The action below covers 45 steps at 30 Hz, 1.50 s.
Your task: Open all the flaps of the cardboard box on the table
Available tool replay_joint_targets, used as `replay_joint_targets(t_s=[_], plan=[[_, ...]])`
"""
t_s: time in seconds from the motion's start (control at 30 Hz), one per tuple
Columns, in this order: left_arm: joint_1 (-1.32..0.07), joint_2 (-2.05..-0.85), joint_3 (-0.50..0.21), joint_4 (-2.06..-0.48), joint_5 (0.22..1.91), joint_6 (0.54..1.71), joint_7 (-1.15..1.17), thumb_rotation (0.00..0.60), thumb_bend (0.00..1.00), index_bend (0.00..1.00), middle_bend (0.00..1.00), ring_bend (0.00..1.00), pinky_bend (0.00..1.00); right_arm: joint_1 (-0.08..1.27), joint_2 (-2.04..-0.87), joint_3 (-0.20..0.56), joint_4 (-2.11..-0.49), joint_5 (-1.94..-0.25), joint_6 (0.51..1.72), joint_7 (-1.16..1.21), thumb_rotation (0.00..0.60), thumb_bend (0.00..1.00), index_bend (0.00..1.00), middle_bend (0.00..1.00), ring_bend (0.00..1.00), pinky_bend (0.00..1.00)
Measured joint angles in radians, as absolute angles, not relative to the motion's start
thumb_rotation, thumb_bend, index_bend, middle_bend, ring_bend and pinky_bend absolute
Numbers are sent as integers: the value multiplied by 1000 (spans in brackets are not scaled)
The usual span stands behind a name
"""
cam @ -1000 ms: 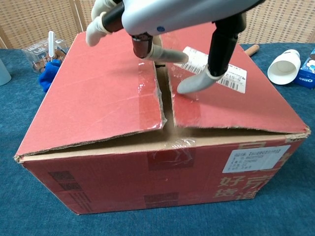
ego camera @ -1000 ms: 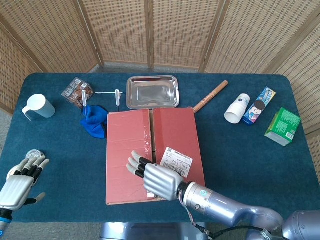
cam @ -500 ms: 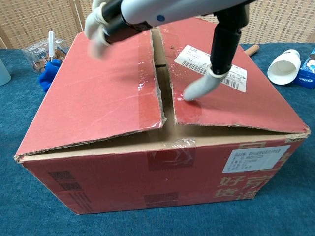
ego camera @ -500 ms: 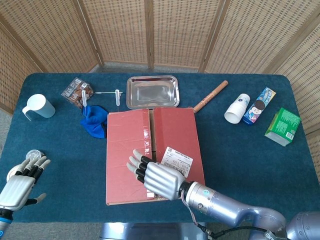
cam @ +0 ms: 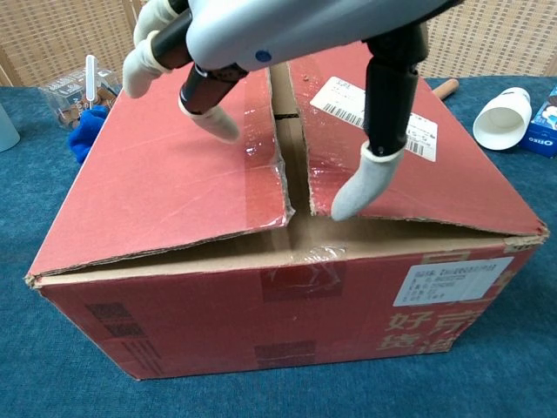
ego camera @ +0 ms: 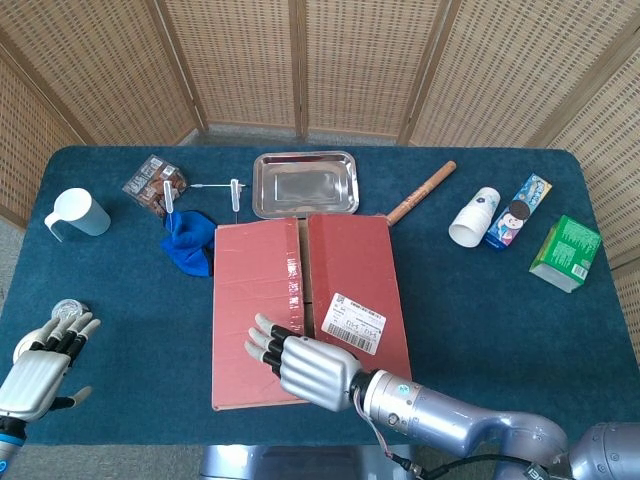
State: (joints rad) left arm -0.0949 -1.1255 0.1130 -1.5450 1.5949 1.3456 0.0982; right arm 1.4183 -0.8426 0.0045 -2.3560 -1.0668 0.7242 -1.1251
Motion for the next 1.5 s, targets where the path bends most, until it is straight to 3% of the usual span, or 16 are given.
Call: replay_joint_targets(t_s=[0.37, 0.9, 1.1, 1.23, 1.33, 1.5], plan=[[-96, -1126, 113, -1542, 1593, 1344, 95, 600, 0, 0, 0, 0, 0, 1439, -855, -13, -2356, -1060, 724, -1201, 228, 183, 390, 0, 0, 0], [-98, -1128, 115, -1541, 1591, 1337, 93, 600, 0, 0, 0, 0, 0, 1461, -876, -58, -2356, -1016, 734, -1283, 226, 182, 390, 0, 0, 0], [-99, -1129, 115, -1539, 1588, 1332, 89, 600, 0, 0, 0, 0, 0, 1483, -890, -79, -2356, -984, 754, -1337, 157, 96, 384, 0, 0, 0], [-101, -1130, 115, -1538, 1586, 1327, 88, 600, 0, 0, 0, 0, 0, 1488, -893, -85, -2356, -993, 772, -1359, 147, 67, 318, 0, 0, 0], [-101, -1130, 115, -1538, 1586, 1327, 88, 600, 0, 0, 0, 0, 0, 1487, -895, -92, -2356, -1000, 781, -1372, 189, 128, 259, 0, 0, 0], [-101, -1130, 116, -1539, 1586, 1327, 88, 600, 0, 0, 0, 0, 0, 1492, -887, -100, -2356, -1006, 776, -1382, 401, 165, 132, 0, 0, 0]])
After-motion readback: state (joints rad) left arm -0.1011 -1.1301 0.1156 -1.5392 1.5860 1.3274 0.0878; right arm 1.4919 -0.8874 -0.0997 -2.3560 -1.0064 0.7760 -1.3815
